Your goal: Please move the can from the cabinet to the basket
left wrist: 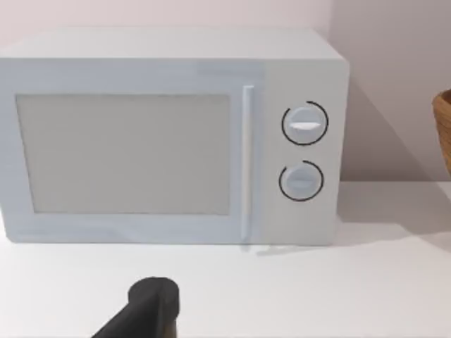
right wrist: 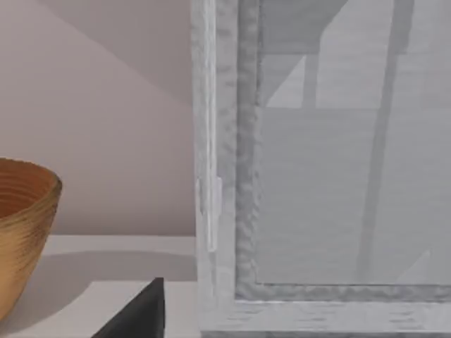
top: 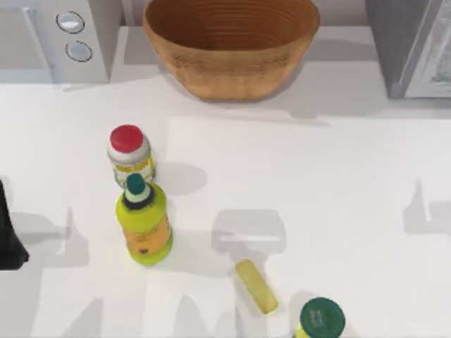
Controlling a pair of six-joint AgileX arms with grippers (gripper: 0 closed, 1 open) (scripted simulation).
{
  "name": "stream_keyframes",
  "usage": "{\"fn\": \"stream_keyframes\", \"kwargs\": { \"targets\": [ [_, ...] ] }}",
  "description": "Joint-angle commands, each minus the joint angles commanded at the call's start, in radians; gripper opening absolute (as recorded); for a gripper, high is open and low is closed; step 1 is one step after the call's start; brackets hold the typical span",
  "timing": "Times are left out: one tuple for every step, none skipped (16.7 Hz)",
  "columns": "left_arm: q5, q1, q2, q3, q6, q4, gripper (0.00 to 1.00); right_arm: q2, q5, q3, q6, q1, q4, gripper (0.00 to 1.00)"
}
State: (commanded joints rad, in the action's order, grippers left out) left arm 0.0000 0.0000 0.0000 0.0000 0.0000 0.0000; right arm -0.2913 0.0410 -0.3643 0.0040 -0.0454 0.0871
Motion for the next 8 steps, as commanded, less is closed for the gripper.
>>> {"fn": "stream_keyframes", "kwargs": {
  "targets": [
    [0.0, 0.0, 0.0, 0.0, 0.0, 0.0, 1.0, -0.065, 0.01, -0.082, 0.001, -0.009, 0.021, 1.0],
    [0.0, 0.0, 0.0, 0.0, 0.0, 0.0, 1.0, -0.134, 0.02, -0.169, 0.001, -0.018, 0.042, 1.0],
    [0.0, 0.0, 0.0, 0.0, 0.0, 0.0, 1.0, -0.205, 0.03, -0.26, 0.002, -0.027, 0.065, 1.0],
    [0.0, 0.0, 0.0, 0.0, 0.0, 0.0, 1.0, -0.277, 0.041, -0.353, 0.002, -0.037, 0.088, 1.0],
    [0.0, 0.0, 0.0, 0.0, 0.0, 0.0, 1.0, -0.35, 0.052, -0.448, 0.003, -0.047, 0.112, 1.0],
    [0.0, 0.0, 0.0, 0.0, 0.0, 0.0, 1.0, -0.422, 0.063, -0.544, 0.004, -0.056, 0.136, 1.0],
    [0.0, 0.0, 0.0, 0.0, 0.0, 0.0, 1.0, -0.493, 0.074, -0.639, 0.004, -0.065, 0.159, 1.0],
    [0.0, 0.0, 0.0, 0.0, 0.0, 0.0, 1.0, -0.562, 0.085, -0.733, 0.005, -0.075, 0.182, 1.0]
  ]
}}
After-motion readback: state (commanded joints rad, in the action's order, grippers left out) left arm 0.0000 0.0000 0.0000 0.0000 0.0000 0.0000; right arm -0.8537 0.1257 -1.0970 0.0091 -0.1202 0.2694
